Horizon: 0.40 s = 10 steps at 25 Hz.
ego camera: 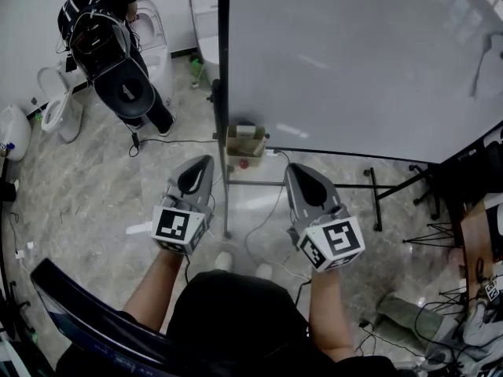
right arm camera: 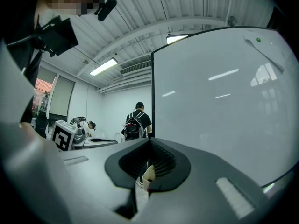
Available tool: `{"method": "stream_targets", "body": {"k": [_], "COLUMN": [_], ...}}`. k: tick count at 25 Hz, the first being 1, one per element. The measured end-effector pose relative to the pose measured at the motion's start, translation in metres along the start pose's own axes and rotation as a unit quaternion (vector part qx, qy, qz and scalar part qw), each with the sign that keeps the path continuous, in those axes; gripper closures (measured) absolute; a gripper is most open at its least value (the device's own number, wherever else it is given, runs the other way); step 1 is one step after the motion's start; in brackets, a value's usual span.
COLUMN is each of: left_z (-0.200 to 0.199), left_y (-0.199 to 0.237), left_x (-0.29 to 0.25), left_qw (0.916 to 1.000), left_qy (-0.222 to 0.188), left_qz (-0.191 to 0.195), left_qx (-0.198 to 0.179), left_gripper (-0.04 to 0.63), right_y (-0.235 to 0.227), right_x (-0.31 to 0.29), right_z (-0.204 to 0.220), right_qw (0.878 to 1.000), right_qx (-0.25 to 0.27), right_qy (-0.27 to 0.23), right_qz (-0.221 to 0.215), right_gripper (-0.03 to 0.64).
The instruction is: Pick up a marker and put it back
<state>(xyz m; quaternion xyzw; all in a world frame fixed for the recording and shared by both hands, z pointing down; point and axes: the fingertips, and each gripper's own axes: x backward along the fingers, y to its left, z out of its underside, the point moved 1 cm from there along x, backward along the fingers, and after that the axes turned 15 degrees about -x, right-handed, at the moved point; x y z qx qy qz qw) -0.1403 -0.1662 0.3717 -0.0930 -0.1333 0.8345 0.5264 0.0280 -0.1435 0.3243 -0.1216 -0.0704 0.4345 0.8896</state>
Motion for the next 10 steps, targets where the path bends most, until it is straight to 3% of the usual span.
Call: {"method": "stream_targets", "body": {"k": [4, 10], "left_z": [-0.001, 0.011], "left_y": [0.001, 0.011], "left_x": [-0.001, -0.003], "left_qw": [0.9998, 0.9998], "left_qy": [-0.020, 0.001], "left_qz": [0.006, 0.022], "left_qx": [0.006, -0.002], "left_gripper": [0.592, 0.592], "right_y": [-0.001, 0.002], "right_x": [0.000, -0.009], "right_z": [0.003, 0.006], "right_qw": [1.000, 1.000], "right_qx": [-0.001, 0.003], "right_qy": [0.001, 0.001], "right_qz": [0.012, 0.022], "right_gripper": [0.609, 0.609]}}
